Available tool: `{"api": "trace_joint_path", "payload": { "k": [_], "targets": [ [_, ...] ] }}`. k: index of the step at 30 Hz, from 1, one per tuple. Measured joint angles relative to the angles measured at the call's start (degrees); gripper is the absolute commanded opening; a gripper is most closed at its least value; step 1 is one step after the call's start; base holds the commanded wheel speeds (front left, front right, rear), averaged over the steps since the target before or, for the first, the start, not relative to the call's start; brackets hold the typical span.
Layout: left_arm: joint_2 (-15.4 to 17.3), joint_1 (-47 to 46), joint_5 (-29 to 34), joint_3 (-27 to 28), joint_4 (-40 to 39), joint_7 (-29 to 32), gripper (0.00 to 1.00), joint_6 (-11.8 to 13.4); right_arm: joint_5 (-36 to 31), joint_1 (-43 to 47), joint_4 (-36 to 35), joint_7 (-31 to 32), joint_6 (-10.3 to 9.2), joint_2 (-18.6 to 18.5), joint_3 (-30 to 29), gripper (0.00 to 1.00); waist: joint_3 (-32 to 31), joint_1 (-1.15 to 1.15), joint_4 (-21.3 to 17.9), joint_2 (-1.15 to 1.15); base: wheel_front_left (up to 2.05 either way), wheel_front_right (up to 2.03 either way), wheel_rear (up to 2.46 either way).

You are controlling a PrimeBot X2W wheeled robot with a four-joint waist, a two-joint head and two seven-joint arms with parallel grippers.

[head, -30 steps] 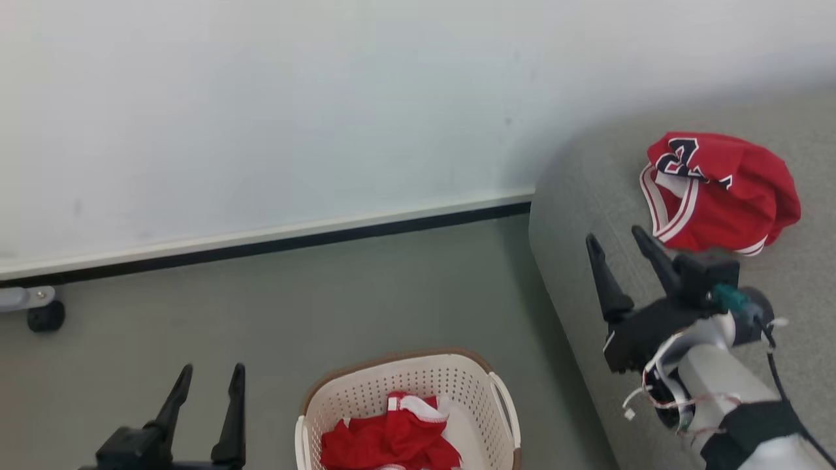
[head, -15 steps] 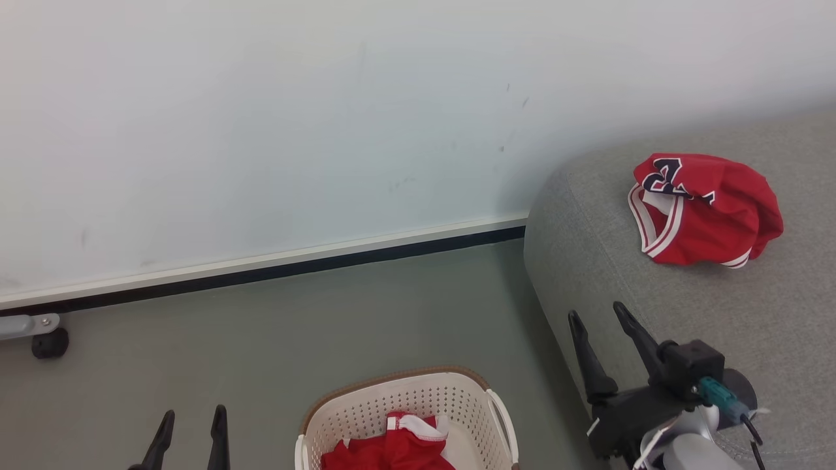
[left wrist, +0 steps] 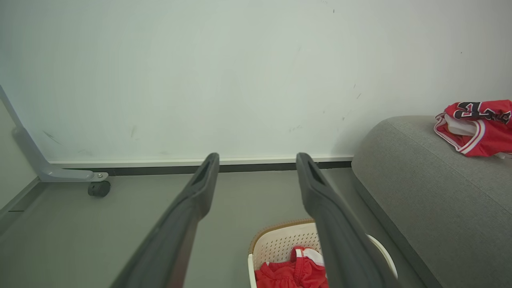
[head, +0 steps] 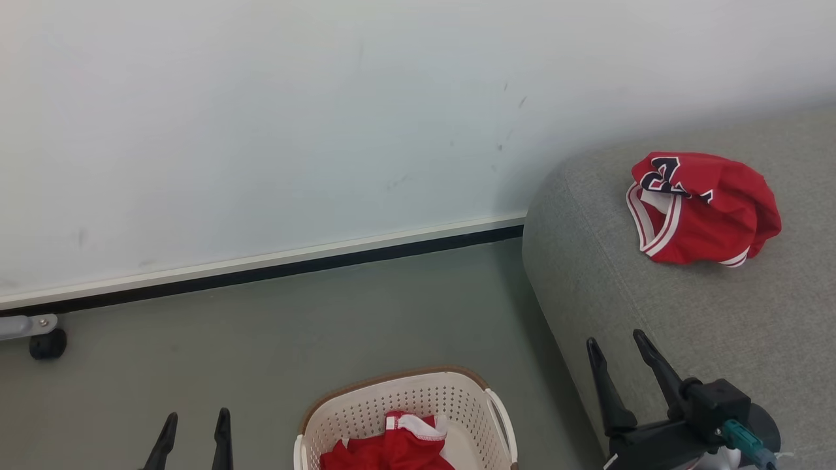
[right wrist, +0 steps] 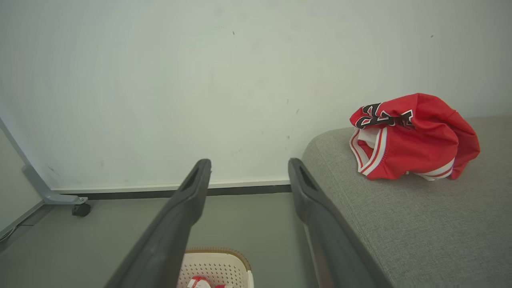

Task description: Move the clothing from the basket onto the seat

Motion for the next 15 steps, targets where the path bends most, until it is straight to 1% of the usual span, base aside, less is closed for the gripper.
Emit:
{"api": "trace_joint_path", "payload": {
  "k": [4, 7, 15],
  "targets": [
    [-0.09, 0.01, 0.12, 0.0, -0.07, 0.0, 1.0, 0.04, -0.24, 1.41, -0.89, 0.01, -0.02, 0.0, -0.56, 1.0, -0.03, 0.0, 0.05, 0.0, 0.0, 0.0, 0.0],
    [-0.21, 0.02, 0.53, 0.03, -0.11, 0.0, 1.0, 0.04, -0.46, 2.52, -1.92, 0.01, -0.43, 0.0, -1.26, 1.0, -0.07, 0.0, 0.06, 0.0, 0.0, 0.0, 0.0],
    [-0.45, 0.02, 0.96, 0.1, -0.13, -0.01, 1.0, 0.04, -1.4, 3.65, -3.65, 0.01, -0.44, 0.18, -2.61, 1.0, -0.26, 0.0, -0.02, 0.0, 0.0, 0.0, 0.0]
  ]
}}
